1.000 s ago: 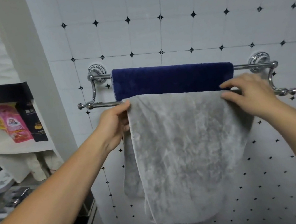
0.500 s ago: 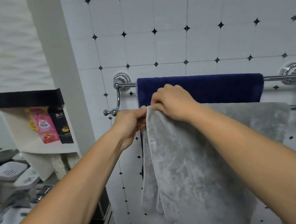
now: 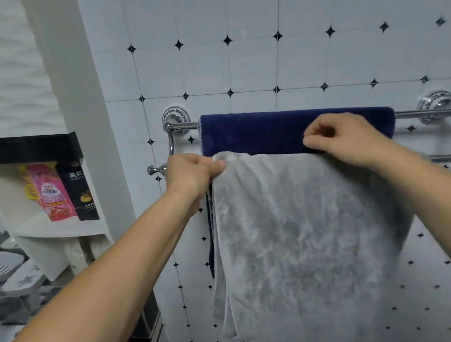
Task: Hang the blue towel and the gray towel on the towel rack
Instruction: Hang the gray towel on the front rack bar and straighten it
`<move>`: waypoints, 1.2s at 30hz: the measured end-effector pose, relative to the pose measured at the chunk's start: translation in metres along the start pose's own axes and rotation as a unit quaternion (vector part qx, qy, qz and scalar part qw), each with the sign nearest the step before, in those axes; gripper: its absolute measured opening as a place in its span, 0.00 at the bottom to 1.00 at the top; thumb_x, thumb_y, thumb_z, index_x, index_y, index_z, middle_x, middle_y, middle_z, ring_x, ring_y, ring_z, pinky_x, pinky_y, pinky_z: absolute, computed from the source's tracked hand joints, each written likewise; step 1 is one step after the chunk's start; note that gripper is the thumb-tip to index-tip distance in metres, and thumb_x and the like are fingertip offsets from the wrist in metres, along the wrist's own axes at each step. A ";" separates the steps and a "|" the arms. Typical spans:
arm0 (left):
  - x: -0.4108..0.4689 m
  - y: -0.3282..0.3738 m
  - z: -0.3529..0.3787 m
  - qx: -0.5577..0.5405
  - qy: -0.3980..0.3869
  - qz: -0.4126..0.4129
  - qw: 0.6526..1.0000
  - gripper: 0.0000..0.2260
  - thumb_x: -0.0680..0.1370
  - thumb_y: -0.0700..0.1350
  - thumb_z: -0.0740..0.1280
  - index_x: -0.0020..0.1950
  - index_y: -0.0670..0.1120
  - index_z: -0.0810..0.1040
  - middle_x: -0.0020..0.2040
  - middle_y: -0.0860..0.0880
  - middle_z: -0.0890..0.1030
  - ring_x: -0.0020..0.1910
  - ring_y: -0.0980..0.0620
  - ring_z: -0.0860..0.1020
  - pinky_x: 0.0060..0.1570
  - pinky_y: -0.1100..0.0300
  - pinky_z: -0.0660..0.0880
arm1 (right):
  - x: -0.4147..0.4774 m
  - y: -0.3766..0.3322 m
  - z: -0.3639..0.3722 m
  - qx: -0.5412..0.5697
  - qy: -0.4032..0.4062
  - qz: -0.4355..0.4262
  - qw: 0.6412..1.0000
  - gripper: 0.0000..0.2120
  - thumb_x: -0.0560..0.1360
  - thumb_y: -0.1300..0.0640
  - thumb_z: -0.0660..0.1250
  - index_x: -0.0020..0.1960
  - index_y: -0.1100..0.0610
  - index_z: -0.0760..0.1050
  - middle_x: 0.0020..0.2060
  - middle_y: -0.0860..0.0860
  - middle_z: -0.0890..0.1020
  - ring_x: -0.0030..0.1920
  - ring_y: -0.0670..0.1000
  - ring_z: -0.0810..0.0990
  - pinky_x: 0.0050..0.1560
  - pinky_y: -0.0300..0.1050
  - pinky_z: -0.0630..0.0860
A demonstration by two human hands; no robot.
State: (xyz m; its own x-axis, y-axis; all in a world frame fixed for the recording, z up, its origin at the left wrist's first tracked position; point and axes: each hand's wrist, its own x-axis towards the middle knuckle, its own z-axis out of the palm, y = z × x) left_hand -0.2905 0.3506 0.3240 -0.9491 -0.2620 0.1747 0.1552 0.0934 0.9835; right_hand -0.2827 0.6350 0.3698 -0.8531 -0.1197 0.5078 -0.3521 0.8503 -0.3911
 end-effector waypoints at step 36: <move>0.020 0.029 -0.005 0.190 -0.032 0.072 0.979 0.06 0.72 0.39 0.74 0.43 0.43 0.78 0.38 0.47 0.80 0.33 0.50 0.77 0.30 0.61 0.72 | -0.077 0.093 -0.075 -0.191 0.105 0.209 0.953 0.06 0.73 0.50 0.71 0.40 0.50 0.76 0.40 0.50 0.80 0.47 0.57 0.77 0.45 0.48 0.69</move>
State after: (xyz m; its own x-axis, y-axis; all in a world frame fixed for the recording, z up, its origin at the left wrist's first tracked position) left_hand -0.3038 0.3437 0.3565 -0.9420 -0.1610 0.2944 0.1862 0.4790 0.8578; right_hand -0.2213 0.7618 0.3514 -0.7781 0.3417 0.5271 0.2016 0.9306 -0.3056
